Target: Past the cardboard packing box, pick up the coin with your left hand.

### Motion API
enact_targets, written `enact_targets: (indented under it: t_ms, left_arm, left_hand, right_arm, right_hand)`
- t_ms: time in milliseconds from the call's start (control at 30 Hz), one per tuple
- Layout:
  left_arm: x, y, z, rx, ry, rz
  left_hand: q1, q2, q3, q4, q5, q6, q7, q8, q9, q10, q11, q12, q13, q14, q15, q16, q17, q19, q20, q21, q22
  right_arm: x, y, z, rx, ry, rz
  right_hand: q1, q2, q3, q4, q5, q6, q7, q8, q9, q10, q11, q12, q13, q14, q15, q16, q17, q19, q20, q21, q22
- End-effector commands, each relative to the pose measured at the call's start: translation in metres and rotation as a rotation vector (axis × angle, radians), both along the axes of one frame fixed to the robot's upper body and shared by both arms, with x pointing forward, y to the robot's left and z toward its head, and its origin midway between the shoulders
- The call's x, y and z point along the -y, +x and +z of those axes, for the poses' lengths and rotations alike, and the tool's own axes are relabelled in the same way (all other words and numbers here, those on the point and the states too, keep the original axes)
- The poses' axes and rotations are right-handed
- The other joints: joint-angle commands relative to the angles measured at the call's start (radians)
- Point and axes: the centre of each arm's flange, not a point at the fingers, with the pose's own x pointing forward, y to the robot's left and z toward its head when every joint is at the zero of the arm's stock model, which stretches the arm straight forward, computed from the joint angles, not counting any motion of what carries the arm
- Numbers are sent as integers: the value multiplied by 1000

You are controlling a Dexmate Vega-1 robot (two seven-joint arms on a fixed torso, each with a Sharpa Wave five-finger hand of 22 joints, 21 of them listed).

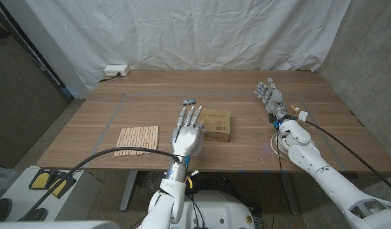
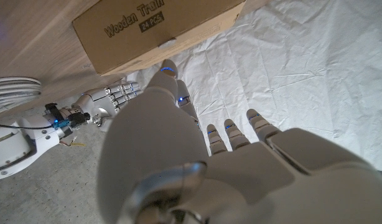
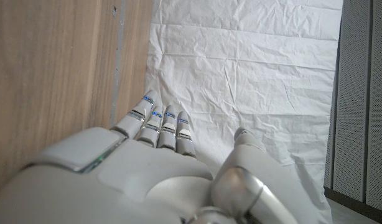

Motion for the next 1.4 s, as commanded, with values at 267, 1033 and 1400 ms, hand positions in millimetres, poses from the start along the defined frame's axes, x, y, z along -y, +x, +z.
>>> enact_targets:
  t_ms: [267,1033,1400]
  left_arm:
    - [-2,7,-11,59,-20,0]
    - [3,12,-18,86,-21,-17]
    - [1,18,-20,86,-35,-7]
  left_hand:
    - [15,0,-9,3,-3,-11,-1,-2,10,-26,-8,-11,3,-9,-35,2,3,0,-6,2,3]
    - [27,6,-19,6,-5,3,-1,1,9,-90,4,-17,2,-63,-26,-4,5,-22,-20,-5,3]
    - [31,6,-21,6,-4,2,-6,2,11,-91,4,-14,2,-71,-27,-2,5,-26,-21,-5,4]
  right_arm:
    - [-4,0,10,12,-15,7]
    - [-1,6,10,0,-16,7]
    - [-3,8,12,-2,-19,10]
  right_hand:
    - [3,3,-3,-5,-4,7,-8,0,2,5,-1,-1,2,14,2,1,5,11,-14,-2,3]
    - [2,4,-5,-6,-4,7,-10,0,3,6,-2,-1,2,13,2,0,6,12,-13,-4,3]
    - [1,4,-5,-7,-4,8,-9,1,3,6,-1,-1,2,14,1,0,6,13,-13,-5,3]
